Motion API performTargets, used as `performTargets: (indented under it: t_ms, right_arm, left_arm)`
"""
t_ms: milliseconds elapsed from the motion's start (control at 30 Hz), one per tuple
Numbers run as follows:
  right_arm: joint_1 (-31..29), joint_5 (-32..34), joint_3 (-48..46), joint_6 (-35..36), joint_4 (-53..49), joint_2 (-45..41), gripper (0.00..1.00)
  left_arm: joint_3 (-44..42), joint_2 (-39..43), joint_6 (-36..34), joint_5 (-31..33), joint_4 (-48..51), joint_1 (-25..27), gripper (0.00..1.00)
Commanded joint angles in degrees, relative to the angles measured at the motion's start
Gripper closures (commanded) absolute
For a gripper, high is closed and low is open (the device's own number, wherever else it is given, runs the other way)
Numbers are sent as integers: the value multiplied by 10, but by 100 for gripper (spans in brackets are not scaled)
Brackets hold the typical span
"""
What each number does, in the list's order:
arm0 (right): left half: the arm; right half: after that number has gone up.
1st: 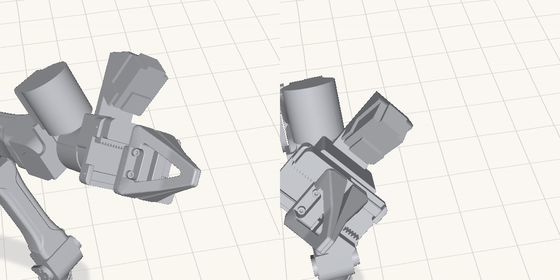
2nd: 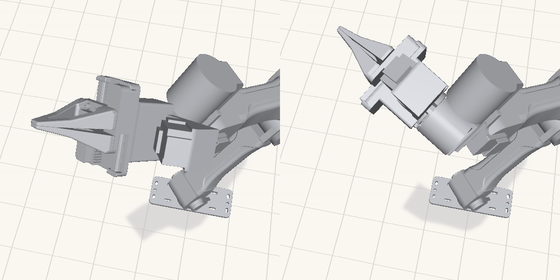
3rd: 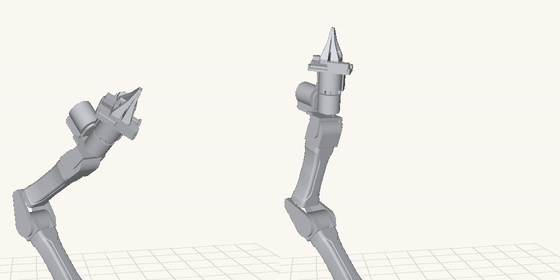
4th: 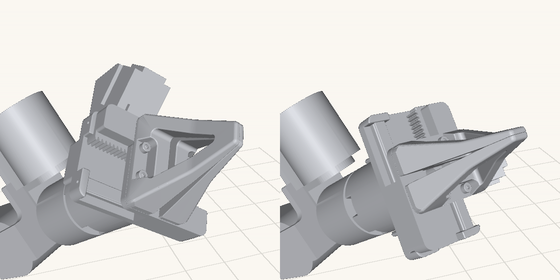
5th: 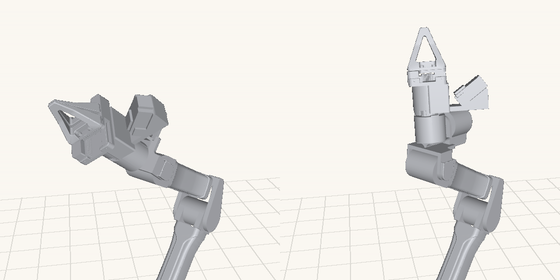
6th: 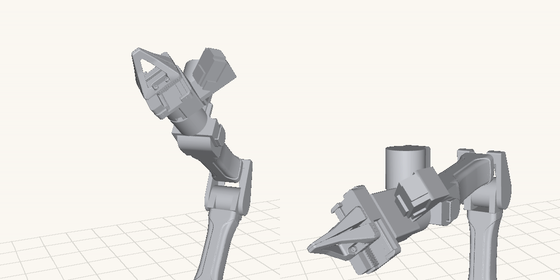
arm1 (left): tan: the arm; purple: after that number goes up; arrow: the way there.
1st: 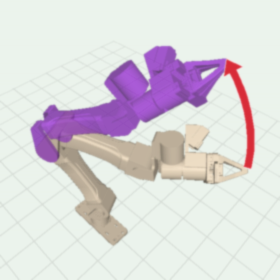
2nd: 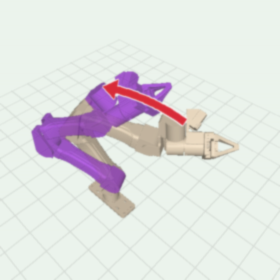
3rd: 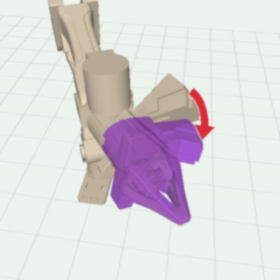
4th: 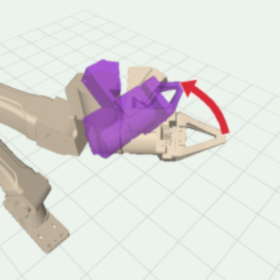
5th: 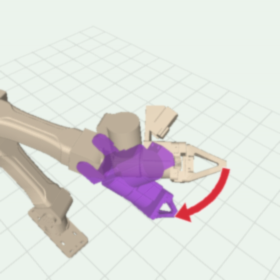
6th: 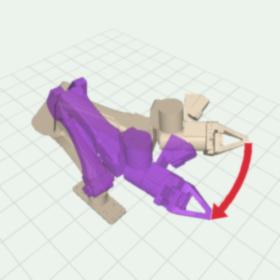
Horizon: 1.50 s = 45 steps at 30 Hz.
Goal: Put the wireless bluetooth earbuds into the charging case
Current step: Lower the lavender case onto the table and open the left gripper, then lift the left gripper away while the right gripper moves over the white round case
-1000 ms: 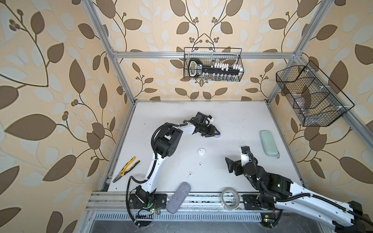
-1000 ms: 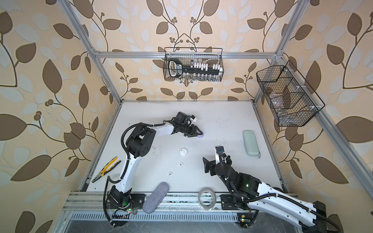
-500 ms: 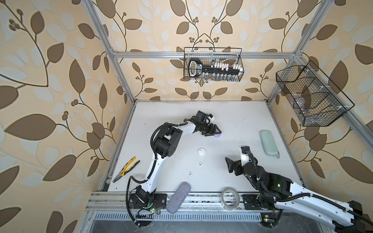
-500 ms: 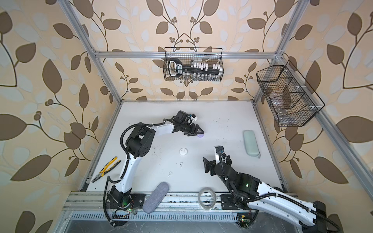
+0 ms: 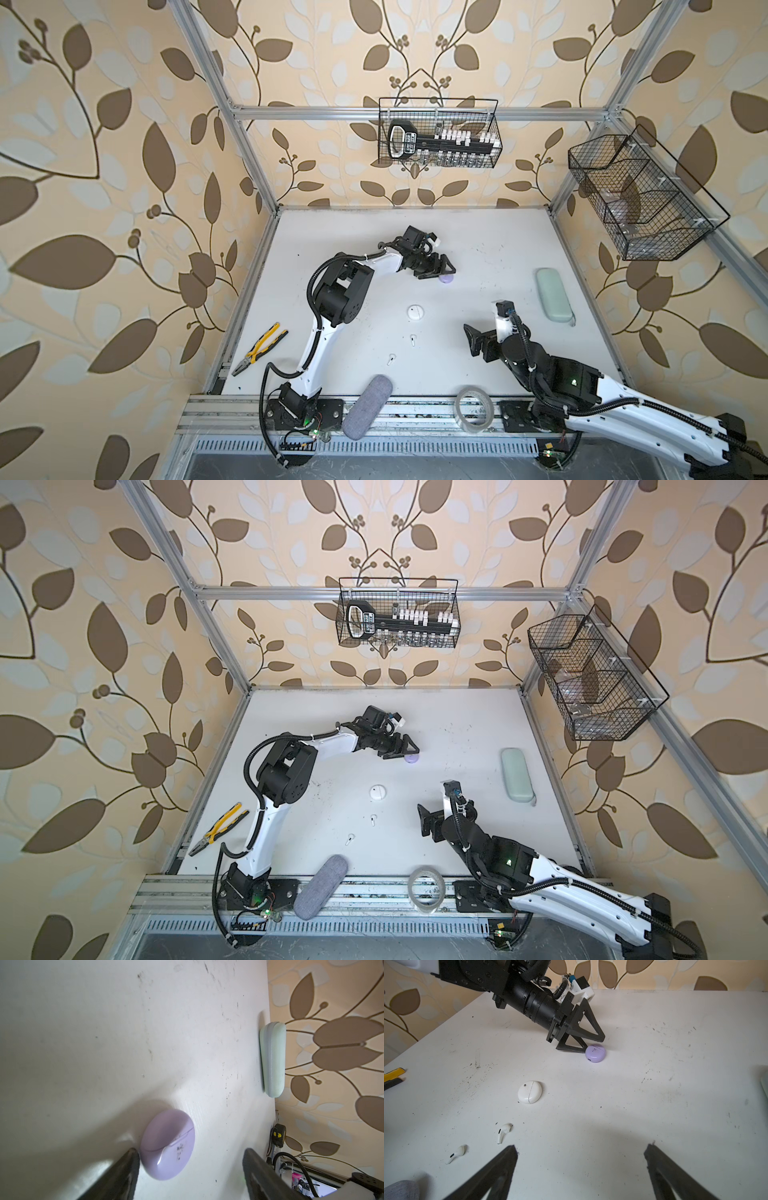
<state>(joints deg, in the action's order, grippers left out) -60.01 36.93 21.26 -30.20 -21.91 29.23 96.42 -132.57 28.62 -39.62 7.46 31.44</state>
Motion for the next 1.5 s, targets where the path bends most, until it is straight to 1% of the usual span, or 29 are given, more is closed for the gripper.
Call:
performTargets:
  t_ms: [0,33,133,200,233,300,333,400,500,600,700,800,867,967,1067,1200,1267,1333,1367,1433,1467]
  right_arm:
    - [-4,14,6,-5,-1,-4,3]
    - [-5,14,7,-4,-1,-4,3]
    - [-5,14,6,-5,-1,-5,3]
    - [-5,14,7,-5,-1,-4,3]
    - [-6,15,7,-5,-1,-4,3]
    - [-5,15,7,-4,-1,-3,3]
    - [-5,15,6,-4,-1,-3,3]
    - [-7,16,7,-5,-1,-3,3]
    - [-7,17,7,-5,-2,-4,3]
    - [-6,18,7,-5,-2,-4,3]
    - [-6,17,7,-4,-1,-2,3]
    - [-6,16,10,-4,-1,3,3]
    - [-6,13,14,-4,-2,12,3]
    - [-1,7,28,-5,-2,45,3]
    - [4,-1,57,-11,-6,101,3]
    - [8,-13,105,-14,-14,166,3]
    - [15,-28,126,-14,-13,194,3]
    - [16,-36,146,-12,-9,220,3]
    - [16,-38,153,-12,-6,231,3]
    - [20,-43,164,-11,1,252,3]
    - [23,-48,170,-11,4,261,3]
  left_arm:
    - [-28,29,-7,56,48,-7,31]
    - [-31,35,-12,62,52,-7,38]
    - [-33,48,-39,72,71,-9,43]
    - [-39,61,-56,83,76,-9,41]
    - [-42,68,-64,89,78,-9,38]
    - [-43,80,-81,96,88,-11,27]
    - [-45,87,-88,97,90,-13,25]
    - [-49,100,-103,98,95,-17,29]
    - [-46,119,-143,105,125,-21,34]
    - [-54,142,-181,103,153,-31,37]
    - [-84,181,-209,90,156,-45,36]
    - [-119,232,-248,89,163,-52,41]
    - [-145,267,-269,90,162,-55,41]
    - [-177,310,-299,98,167,-56,40]
    - [-204,349,-325,100,176,-57,39]
    - [-255,406,-362,108,162,-60,42]
    - [-279,433,-373,103,150,-68,39]
    - [-304,461,-375,91,134,-84,32]
    - [-311,471,-375,85,129,-93,28]
    - [-326,489,-367,64,115,-116,16]
    - [-329,494,-362,56,110,-125,13]
